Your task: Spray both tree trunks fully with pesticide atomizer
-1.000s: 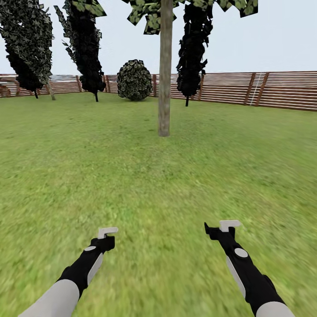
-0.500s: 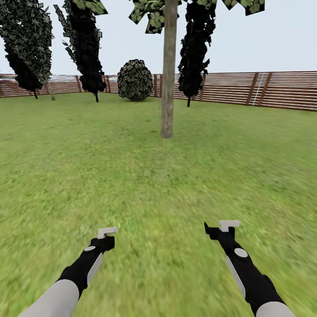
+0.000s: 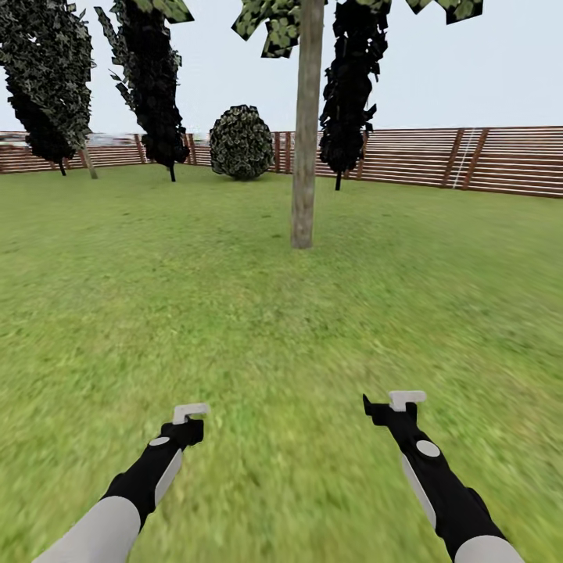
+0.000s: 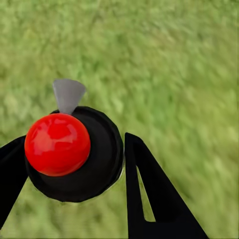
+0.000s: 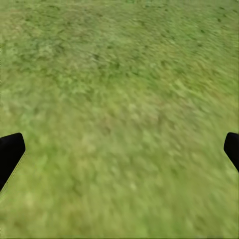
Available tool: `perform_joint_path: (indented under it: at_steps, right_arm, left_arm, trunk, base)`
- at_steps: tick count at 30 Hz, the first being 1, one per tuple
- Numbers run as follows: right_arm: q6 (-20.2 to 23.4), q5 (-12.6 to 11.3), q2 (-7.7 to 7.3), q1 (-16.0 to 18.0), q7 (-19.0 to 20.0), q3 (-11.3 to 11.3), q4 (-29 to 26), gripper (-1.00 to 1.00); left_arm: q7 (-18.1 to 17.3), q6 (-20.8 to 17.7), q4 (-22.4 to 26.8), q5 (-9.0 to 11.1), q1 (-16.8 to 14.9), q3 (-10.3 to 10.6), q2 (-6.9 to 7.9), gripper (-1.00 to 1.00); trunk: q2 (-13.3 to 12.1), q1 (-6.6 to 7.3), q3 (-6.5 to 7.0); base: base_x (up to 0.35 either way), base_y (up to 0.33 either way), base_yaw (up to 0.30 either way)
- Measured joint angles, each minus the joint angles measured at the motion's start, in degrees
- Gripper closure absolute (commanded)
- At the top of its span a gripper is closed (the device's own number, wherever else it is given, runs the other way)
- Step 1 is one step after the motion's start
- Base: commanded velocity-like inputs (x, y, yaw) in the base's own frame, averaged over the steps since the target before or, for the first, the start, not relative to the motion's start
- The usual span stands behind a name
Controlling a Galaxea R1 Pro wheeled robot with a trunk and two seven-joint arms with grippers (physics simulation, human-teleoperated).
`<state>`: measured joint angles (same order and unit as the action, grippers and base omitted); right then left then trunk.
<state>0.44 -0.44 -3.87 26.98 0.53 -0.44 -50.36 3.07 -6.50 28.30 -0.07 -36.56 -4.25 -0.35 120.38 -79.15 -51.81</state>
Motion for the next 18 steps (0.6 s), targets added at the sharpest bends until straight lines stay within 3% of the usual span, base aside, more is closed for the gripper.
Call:
perform_joint_path:
  at_steps: [18]
  right_arm:
    - [-0.2,0.0,0.0,0.0,0.0,0.0,-0.1,-1.0]
  left_arm:
    - [0.1,0.0,0.0,0.0,0.0,-0.2,0.09,1.0]
  trunk:
    - [0.0,0.0,0.01]
  base:
    - [0.296,0.181,-0.015]
